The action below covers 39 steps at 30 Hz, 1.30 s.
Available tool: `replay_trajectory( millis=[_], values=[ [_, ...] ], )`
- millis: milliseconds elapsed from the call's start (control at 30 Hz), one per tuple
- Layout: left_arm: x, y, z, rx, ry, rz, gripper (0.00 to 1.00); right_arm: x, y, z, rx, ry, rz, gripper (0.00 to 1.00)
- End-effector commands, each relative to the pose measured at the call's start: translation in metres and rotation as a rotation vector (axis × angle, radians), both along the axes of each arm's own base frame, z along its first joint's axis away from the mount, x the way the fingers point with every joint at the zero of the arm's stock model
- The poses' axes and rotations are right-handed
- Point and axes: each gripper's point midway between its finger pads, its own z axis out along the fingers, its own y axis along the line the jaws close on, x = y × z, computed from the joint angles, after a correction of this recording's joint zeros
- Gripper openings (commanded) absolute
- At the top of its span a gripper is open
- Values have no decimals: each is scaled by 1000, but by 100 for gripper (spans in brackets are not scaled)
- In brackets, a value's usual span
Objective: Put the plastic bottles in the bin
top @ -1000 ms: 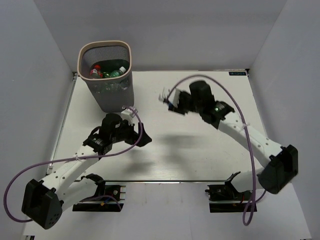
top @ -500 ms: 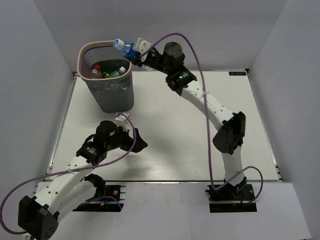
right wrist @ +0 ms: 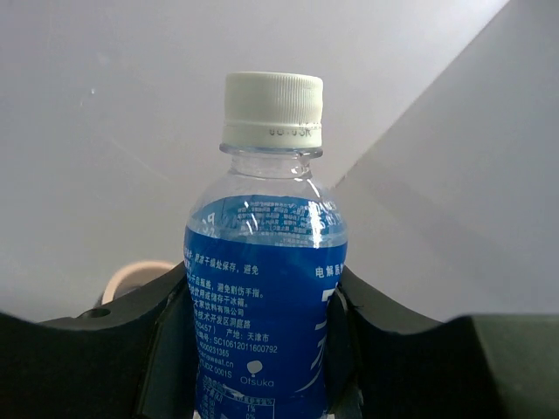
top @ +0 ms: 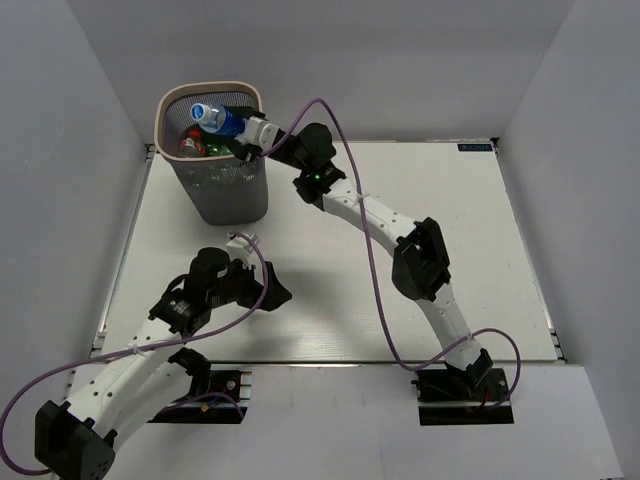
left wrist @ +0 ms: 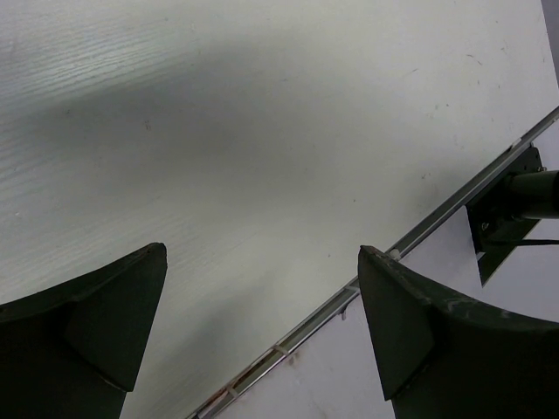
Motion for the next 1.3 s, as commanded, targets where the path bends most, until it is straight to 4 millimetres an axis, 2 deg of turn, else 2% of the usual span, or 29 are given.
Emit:
replay_trajectory(
  millis=[0, 33, 100, 200, 267, 300, 400, 433, 467, 533, 600, 633, 667, 700, 767, 800, 833, 867, 933, 967, 1033, 1067, 1100, 1133, 1167, 1200, 1233, 1267],
  values=[
    [-4, 1, -3, 3, 15, 2, 100, -20, -14, 54, 179, -109, 36, 0],
    [-4, 1, -3, 3, 15, 2, 100, -7, -4, 33, 186, -58, 39, 0],
    [-5, 0, -2, -2, 18, -6, 100, -2, -5, 36, 247, -69, 29, 0],
    [-5, 0, -3, 4, 28, -6, 100, 13, 4, 10, 233, -23, 13, 0],
    [-5, 0, -3, 9, 38, -6, 100, 16, 4, 4, 236, 4, 15, 1],
    [-3, -1, 2, 3, 27, -6, 100, 21, 5, -1, 238, 34, 5, 28],
    [-2, -1, 1, 14, 32, -11, 100, 36, 2, -11, 245, 87, -24, 77],
    [-2, -1, 1, 14, 32, -11, 100, 36, 0, -9, 247, 92, -25, 86],
    [1, -3, 4, 10, 25, -11, 100, 36, -3, -5, 248, 86, -31, 90],
    [3, -5, 4, 9, 19, -23, 100, 29, -10, 10, 251, 68, -27, 90],
    [8, -8, 6, 1, 4, -23, 100, 17, -28, 48, 286, 44, -28, 90],
    [10, -9, 4, 8, 2, -28, 100, 27, -30, 45, 265, 93, -57, 90],
    [13, -10, 6, 5, -3, -28, 100, 14, -52, 84, 304, 76, -65, 90],
    [14, -11, 8, 0, -13, -28, 100, 22, -55, 84, 281, 141, -97, 90],
    [20, -14, 9, -2, -31, -33, 100, 45, -57, 57, 158, 298, -166, 90],
    [22, -15, 11, -8, -43, -33, 100, 34, -80, 84, 172, 315, -188, 90],
    [25, -19, 13, -20, -54, -40, 100, 49, -85, 54, 77, 422, -241, 90],
    [27, -19, 15, -21, -71, -45, 100, 53, -99, 31, -11, 518, -296, 90],
    [32, -22, 20, -34, -97, -45, 100, 35, -137, 45, -25, 584, -337, 90],
    [34, -23, 19, -34, -96, -45, 100, 45, -144, -44, -196, 746, -430, 90],
    [38, -26, 25, -50, -126, -44, 100, 27, -187, -39, -208, 776, -488, 90],
    [40, -27, 24, -50, -126, -44, 100, 19, -203, -122, -382, 923, -561, 90],
    [40, -26, 24, -43, -134, -50, 100, 16, -219, -136, -405, 965, -594, 90],
    [42, -28, 23, -44, -136, -50, 100, -6, -240, -150, -444, 999, -626, 90],
    [46, -29, 24, -40, -144, -54, 100, -13, -261, -189, -504, 1055, -711, 90],
    [47, -33, 28, -36, -157, -69, 100, -20, -275, -181, -468, 1042, -749, 90],
    [50, -34, 30, -36, -157, -69, 100, -34, -289, -201, -492, 1064, -776, 90],
    [54, -36, 33, -32, -172, -75, 100, -38, -297, -206, -488, 1069, -797, 90]
  ],
)
